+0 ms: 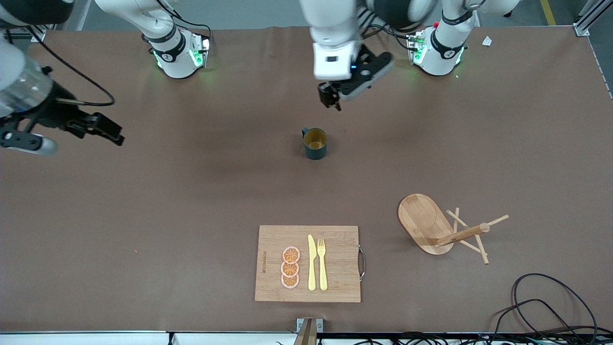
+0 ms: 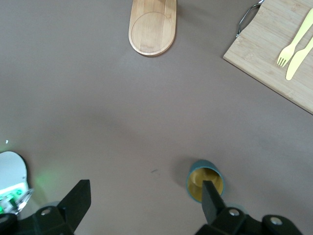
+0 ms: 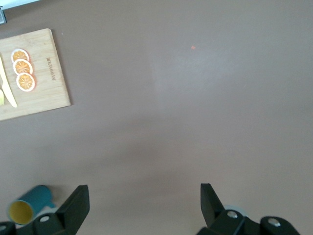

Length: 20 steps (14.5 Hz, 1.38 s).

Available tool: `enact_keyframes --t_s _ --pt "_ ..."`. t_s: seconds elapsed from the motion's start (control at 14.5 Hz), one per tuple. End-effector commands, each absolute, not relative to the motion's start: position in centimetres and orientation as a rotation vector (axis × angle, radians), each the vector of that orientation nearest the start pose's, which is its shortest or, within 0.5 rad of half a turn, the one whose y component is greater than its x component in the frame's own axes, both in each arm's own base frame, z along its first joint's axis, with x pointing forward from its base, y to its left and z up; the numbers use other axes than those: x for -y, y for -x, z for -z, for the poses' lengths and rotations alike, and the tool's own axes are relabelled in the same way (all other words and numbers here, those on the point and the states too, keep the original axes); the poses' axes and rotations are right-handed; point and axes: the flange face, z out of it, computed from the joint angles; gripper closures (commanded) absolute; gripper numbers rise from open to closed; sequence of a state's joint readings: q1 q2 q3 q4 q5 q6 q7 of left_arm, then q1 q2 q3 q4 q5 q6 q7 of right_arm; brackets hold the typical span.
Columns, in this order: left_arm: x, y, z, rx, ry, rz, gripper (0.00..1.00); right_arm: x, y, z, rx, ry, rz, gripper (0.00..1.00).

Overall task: Pass cup and hang on rack
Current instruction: 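Withdraw the right gripper while the left gripper moves above the mug, then lower the left gripper and grasp the teal mug's handle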

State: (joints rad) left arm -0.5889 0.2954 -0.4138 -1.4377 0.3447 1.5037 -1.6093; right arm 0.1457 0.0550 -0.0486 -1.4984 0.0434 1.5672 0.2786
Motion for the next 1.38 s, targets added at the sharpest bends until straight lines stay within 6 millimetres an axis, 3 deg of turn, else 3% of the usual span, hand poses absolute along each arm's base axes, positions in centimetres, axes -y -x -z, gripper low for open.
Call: enact_keyframes --t_s 0.0,0.21,0.48,0.69,1.03,1.31 --pt "53.5 -37.0 -46.5 0.879 2.671 0.391 0.00 -2.8 -56.5 -63.5 -0.142 3.130 0.028 0.00" --pt "57.9 -33.4 -38.0 0.850 2.574 0.569 0.00 -0.2 -56.1 -64.4 -0.074 3.190 0.057 0.00" --pt "61.0 -30.5 -29.1 0.875 2.491 0.729 0.00 3.6 -56.4 -65.7 -0.043 3.203 0.114 0.00" --pt "62.1 -29.6 -25.4 0.908 2.497 0.802 0.00 5.0 -56.5 -65.7 0.017 3.205 0.122 0.00" --pt "62.6 -28.8 -19.8 0.943 2.497 0.853 0.01 5.2 -56.5 -66.9 0.008 3.209 0.163 0.00" --pt "62.5 -29.1 -17.5 0.952 2.508 0.863 0.04 4.9 -56.5 -66.9 0.008 3.203 0.164 0.00"
